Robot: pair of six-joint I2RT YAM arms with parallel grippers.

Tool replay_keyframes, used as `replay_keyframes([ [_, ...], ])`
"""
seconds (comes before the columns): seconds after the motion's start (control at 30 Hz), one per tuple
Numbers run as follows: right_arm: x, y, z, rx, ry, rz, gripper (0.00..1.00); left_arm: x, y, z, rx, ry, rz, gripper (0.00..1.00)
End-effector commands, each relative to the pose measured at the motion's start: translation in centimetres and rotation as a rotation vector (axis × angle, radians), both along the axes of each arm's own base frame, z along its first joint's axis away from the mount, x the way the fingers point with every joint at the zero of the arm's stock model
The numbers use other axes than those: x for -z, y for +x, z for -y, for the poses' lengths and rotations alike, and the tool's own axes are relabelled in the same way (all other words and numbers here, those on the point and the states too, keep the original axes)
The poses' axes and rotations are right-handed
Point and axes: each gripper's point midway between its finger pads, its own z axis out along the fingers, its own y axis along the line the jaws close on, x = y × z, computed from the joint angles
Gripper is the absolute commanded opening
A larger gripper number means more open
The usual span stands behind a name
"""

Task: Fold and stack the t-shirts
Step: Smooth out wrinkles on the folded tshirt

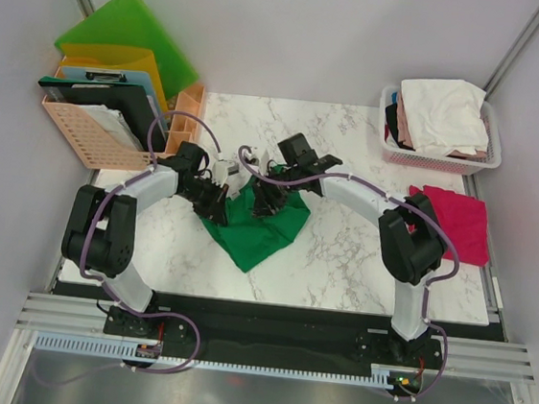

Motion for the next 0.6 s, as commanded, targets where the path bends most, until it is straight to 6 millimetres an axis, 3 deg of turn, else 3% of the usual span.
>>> replay_keyframes([
  [0.0, -3.5, 2.8, -0.6, 0.044, 0.071, 0.178, 0.49, -0.9, 0.5, -0.2, 0.027, 0.007, 0.067, 0.02],
  [0.13, -4.0, 4.7, -1.2, 0.078, 0.069, 0.221, 0.48, -0.8, 0.4, -0.2, 0.03, 0.004, 0.06, 0.02],
  [0.4, -2.6, 9.1, -0.9, 0.193, 0.0, 0.292, 0.46, -1.1, 0.3, -0.1, 0.032, -0.002, 0.07, 0.02],
  [0.53, -1.6, 13.4, 1.7, 0.37, -0.076, 0.367, 0.47, -1.1, 0.2, -0.1, 0.034, -0.008, 0.068, 0.02],
  [0.57, -1.5, 13.7, 2.0, 0.38, -0.073, 0.356, 0.47, -1.2, 0.2, -0.1, 0.034, -0.008, 0.068, 0.02],
])
